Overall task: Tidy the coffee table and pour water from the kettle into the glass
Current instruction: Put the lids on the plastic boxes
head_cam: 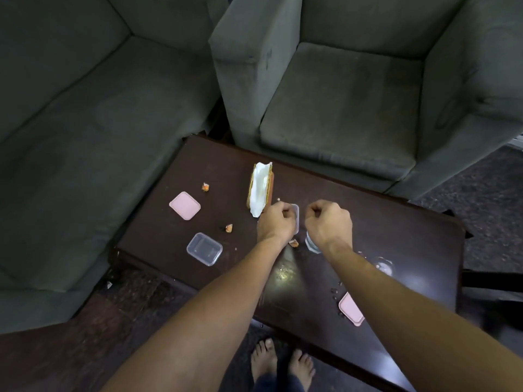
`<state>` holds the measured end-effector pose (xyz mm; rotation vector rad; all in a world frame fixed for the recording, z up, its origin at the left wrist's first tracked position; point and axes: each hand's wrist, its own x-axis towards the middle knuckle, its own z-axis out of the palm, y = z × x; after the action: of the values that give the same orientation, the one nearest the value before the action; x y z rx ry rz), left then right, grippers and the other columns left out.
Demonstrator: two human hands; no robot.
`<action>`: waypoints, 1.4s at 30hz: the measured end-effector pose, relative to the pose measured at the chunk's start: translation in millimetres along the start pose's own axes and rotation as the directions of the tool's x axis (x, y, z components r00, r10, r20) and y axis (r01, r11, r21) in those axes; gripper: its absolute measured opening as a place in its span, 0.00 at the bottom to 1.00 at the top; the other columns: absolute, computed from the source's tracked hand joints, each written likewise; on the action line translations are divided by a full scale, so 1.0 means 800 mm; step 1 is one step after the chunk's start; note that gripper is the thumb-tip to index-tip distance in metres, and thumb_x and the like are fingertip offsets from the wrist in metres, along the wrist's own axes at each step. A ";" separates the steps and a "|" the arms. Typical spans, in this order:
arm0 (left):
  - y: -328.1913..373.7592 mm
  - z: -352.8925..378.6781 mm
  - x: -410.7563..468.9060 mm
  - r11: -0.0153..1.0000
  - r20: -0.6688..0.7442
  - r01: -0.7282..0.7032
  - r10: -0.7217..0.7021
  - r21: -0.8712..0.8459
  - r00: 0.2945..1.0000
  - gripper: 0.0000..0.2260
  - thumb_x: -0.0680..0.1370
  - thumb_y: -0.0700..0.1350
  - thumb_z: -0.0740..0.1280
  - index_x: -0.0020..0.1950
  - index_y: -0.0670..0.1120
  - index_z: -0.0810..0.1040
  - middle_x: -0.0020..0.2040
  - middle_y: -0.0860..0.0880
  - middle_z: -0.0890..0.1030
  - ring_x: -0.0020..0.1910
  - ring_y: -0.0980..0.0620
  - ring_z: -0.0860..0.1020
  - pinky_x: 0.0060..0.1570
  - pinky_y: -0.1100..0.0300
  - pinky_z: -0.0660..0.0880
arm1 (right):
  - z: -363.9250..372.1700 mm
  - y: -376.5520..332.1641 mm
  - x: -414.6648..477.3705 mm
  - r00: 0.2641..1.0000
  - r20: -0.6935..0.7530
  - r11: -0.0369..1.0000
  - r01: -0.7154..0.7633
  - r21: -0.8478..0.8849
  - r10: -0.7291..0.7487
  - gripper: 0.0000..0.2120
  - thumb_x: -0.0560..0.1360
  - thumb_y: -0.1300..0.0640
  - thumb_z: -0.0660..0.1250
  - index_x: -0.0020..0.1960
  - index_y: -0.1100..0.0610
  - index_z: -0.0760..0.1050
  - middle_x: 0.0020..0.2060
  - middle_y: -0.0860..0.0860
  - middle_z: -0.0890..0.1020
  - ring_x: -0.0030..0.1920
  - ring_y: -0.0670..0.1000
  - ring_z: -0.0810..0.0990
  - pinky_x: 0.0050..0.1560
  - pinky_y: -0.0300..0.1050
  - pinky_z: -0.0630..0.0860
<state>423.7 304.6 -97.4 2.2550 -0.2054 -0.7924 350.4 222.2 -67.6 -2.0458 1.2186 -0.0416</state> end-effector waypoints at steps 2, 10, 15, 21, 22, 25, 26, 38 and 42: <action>-0.010 0.004 0.001 0.999 0.001 0.026 -0.026 0.025 1.000 0.12 0.80 0.45 0.62 0.58 0.54 0.83 0.56 0.48 0.85 0.57 0.44 0.81 0.50 0.60 0.71 | 0.009 0.007 -0.004 1.000 -0.017 1.000 0.008 -0.025 -0.008 0.11 0.78 0.57 0.62 0.47 0.54 0.84 0.43 0.58 0.86 0.45 0.63 0.82 0.45 0.47 0.76; -0.039 0.014 0.008 0.997 -0.055 0.067 -0.065 0.033 0.996 0.10 0.80 0.46 0.65 0.57 0.54 0.84 0.57 0.50 0.86 0.59 0.45 0.81 0.55 0.59 0.74 | 0.061 0.040 -0.033 0.996 -0.015 0.993 0.084 -0.088 -0.086 0.10 0.81 0.56 0.62 0.49 0.58 0.82 0.44 0.59 0.85 0.47 0.65 0.82 0.42 0.50 0.75; -0.065 0.012 0.018 0.996 -0.049 0.076 -0.073 0.055 0.996 0.12 0.80 0.46 0.65 0.59 0.53 0.84 0.58 0.50 0.85 0.60 0.46 0.81 0.58 0.58 0.74 | 0.097 0.049 -0.041 0.998 0.050 0.987 0.032 -0.156 -0.024 0.11 0.80 0.54 0.62 0.51 0.58 0.81 0.44 0.60 0.85 0.47 0.66 0.83 0.44 0.51 0.76; -0.090 0.013 0.037 0.995 -0.012 0.038 -0.037 0.087 0.999 0.06 0.80 0.46 0.65 0.52 0.53 0.82 0.53 0.53 0.85 0.56 0.48 0.81 0.50 0.61 0.70 | 0.134 0.059 -0.038 0.992 0.014 0.971 -0.119 -0.208 0.125 0.10 0.81 0.55 0.62 0.55 0.58 0.79 0.47 0.59 0.84 0.51 0.65 0.83 0.48 0.53 0.77; -0.093 0.013 0.039 0.995 -0.009 0.033 -0.033 0.096 0.999 0.06 0.81 0.47 0.65 0.52 0.52 0.81 0.53 0.52 0.85 0.56 0.48 0.81 0.50 0.60 0.71 | 0.139 0.060 -0.038 0.990 0.000 0.968 -0.141 -0.209 0.144 0.10 0.81 0.55 0.62 0.56 0.58 0.78 0.48 0.59 0.84 0.52 0.65 0.83 0.49 0.53 0.77; -0.100 0.010 0.046 0.989 -0.025 0.030 -0.027 0.148 0.999 0.05 0.81 0.47 0.63 0.52 0.51 0.79 0.55 0.51 0.83 0.57 0.46 0.80 0.52 0.55 0.73 | 0.152 0.062 -0.034 0.980 -0.038 0.957 -0.201 -0.207 0.197 0.09 0.81 0.57 0.62 0.58 0.58 0.76 0.49 0.60 0.84 0.53 0.66 0.82 0.48 0.53 0.75; -0.104 0.008 0.048 0.987 -0.034 0.025 -0.020 0.159 0.999 0.05 0.81 0.46 0.63 0.52 0.50 0.78 0.57 0.51 0.83 0.58 0.46 0.80 0.54 0.54 0.73 | 0.156 0.063 -0.032 0.977 -0.047 0.954 -0.214 -0.208 0.209 0.09 0.81 0.57 0.62 0.58 0.58 0.76 0.50 0.61 0.83 0.53 0.66 0.82 0.47 0.52 0.73; -0.140 -0.006 0.072 0.969 -0.020 -0.044 0.050 0.242 0.999 0.10 0.81 0.46 0.65 0.62 0.47 0.74 0.61 0.47 0.80 0.59 0.42 0.80 0.56 0.52 0.74 | 0.184 0.075 0.000 0.949 -0.106 0.909 -0.315 -0.271 0.298 0.08 0.81 0.56 0.64 0.52 0.59 0.80 0.46 0.60 0.84 0.50 0.66 0.83 0.43 0.48 0.70; -0.144 0.002 0.074 0.972 -0.039 -0.030 0.041 0.231 0.998 0.11 0.81 0.48 0.66 0.62 0.47 0.71 0.59 0.46 0.81 0.58 0.40 0.81 0.54 0.50 0.75 | 0.188 0.079 -0.006 0.954 -0.150 0.925 -0.290 -0.248 0.259 0.09 0.82 0.54 0.63 0.51 0.58 0.79 0.44 0.60 0.84 0.48 0.67 0.82 0.42 0.49 0.69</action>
<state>460.3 366.0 -205.4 2.4769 -0.3313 -0.7308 357.7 295.0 -213.4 -2.1000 1.6511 0.1492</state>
